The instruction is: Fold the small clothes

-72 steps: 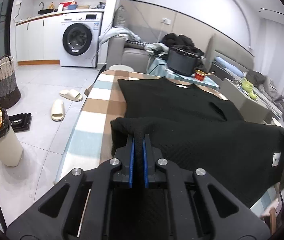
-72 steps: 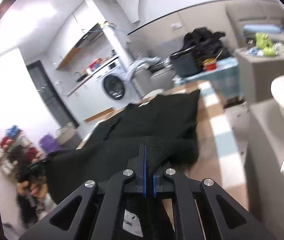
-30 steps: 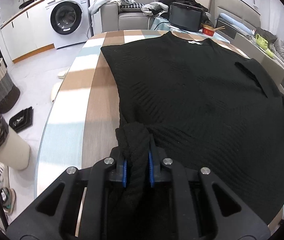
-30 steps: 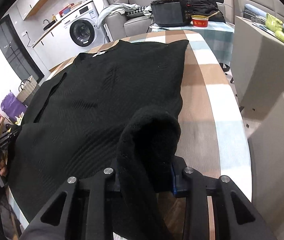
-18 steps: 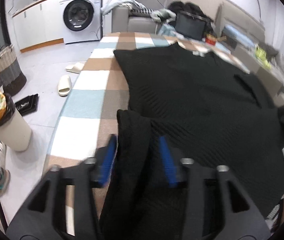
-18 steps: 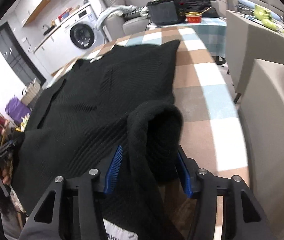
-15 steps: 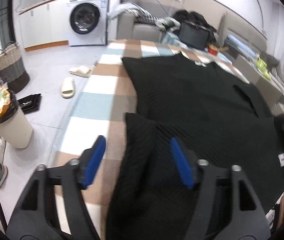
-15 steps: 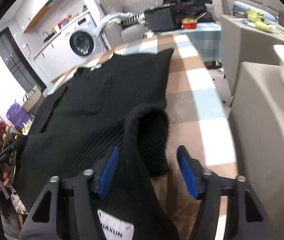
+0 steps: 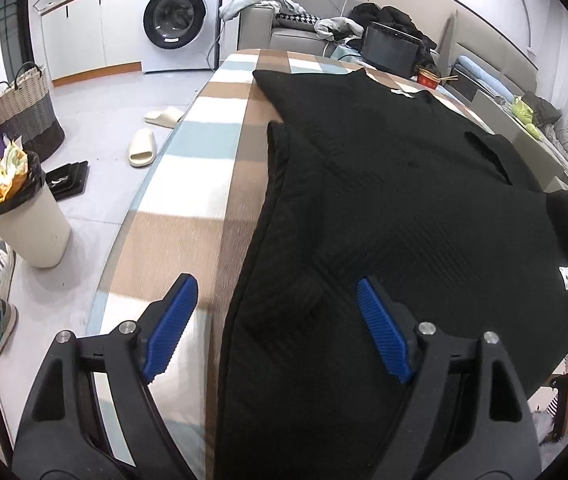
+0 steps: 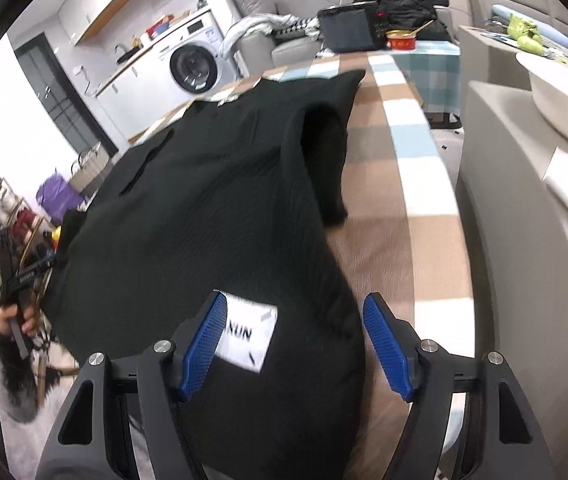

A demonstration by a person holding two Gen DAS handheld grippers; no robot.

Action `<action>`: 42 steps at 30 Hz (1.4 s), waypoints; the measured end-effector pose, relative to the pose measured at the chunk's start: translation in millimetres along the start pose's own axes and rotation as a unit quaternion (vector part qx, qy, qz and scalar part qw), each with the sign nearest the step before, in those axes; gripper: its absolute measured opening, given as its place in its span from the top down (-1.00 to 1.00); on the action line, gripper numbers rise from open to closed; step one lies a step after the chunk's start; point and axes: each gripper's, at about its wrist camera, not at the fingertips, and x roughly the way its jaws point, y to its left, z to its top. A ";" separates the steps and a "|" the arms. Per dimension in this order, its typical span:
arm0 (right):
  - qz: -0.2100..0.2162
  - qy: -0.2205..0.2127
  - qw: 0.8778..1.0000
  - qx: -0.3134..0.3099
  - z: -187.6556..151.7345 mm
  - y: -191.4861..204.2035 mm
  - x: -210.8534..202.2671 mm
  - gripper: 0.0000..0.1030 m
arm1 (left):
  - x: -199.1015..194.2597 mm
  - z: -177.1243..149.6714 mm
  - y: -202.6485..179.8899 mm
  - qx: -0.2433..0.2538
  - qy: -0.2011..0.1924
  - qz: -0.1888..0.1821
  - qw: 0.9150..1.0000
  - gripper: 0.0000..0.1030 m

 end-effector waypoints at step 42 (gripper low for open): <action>0.103 -0.202 0.974 -0.014 29.7 11.8 -51.5 0.91 | -47.9 39.5 -9.6 0.011 -0.099 -0.020 0.995 0.94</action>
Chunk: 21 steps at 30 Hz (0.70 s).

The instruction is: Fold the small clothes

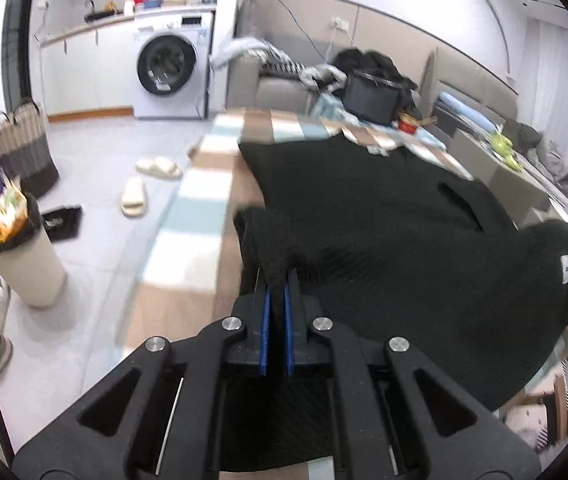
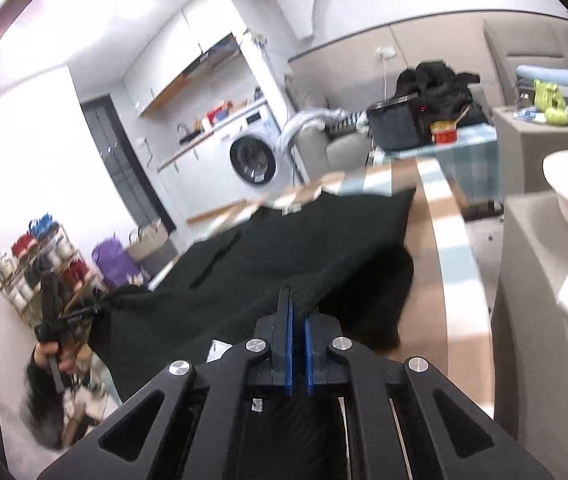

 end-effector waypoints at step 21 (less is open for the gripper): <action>-0.134 0.096 0.977 0.135 37.7 -76.5 98.6 0.31 | 129.6 66.6 12.7 -0.033 0.066 0.055 0.996 -0.29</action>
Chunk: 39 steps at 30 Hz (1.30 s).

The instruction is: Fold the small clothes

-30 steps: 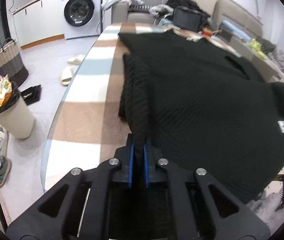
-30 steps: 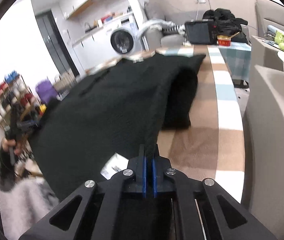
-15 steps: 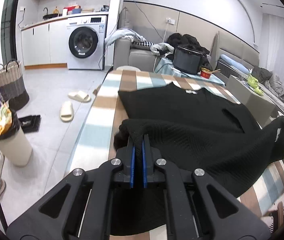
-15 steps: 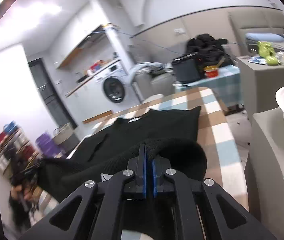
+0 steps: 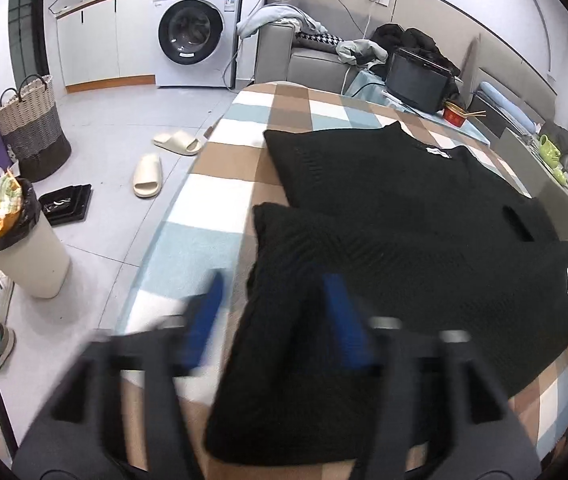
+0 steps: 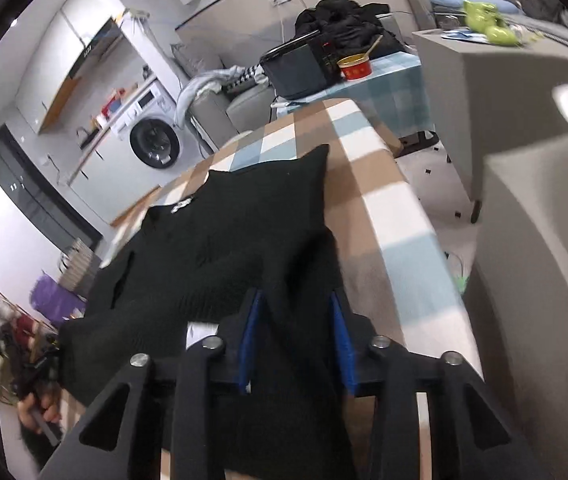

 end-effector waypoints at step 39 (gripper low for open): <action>0.033 0.082 0.991 -0.096 -49.5 11.8 -24.5 0.76 | -39.3 -53.1 11.9 -0.016 0.054 -0.041 0.998 0.74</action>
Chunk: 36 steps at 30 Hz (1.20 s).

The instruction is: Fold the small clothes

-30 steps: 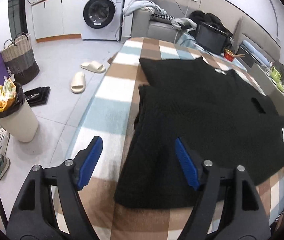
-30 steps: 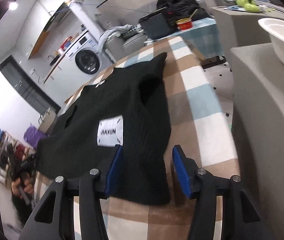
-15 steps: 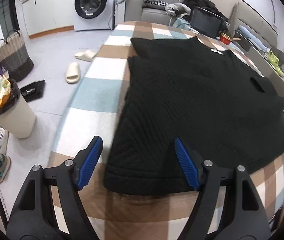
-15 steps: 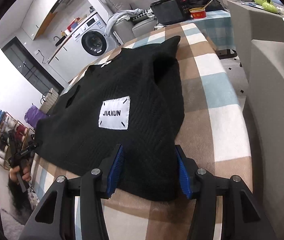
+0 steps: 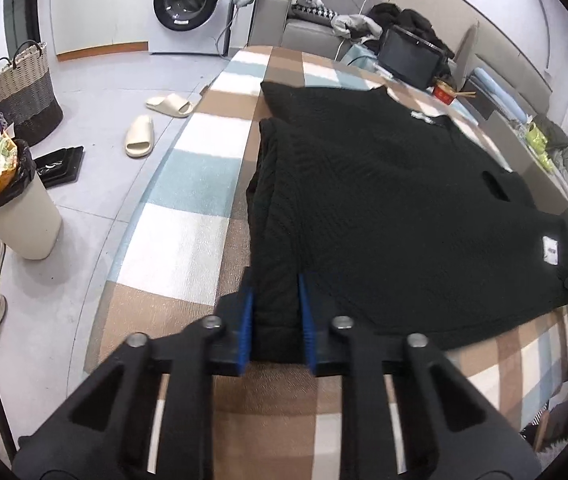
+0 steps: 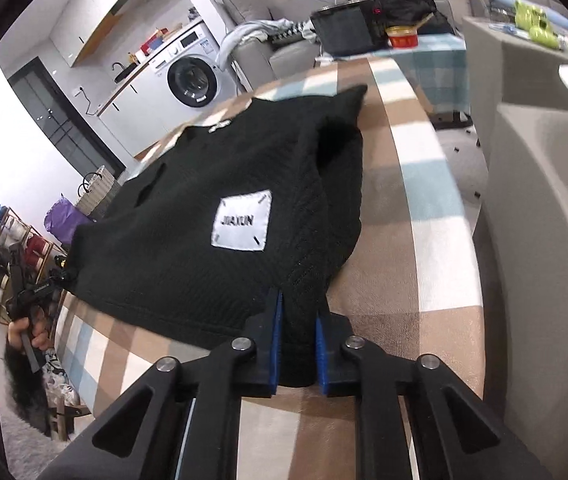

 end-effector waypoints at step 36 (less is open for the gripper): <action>0.081 -0.136 0.968 0.193 166.9 -13.4 18.3 0.88 | -6.1 174.4 -12.7 -0.040 -0.115 -0.080 0.989 0.91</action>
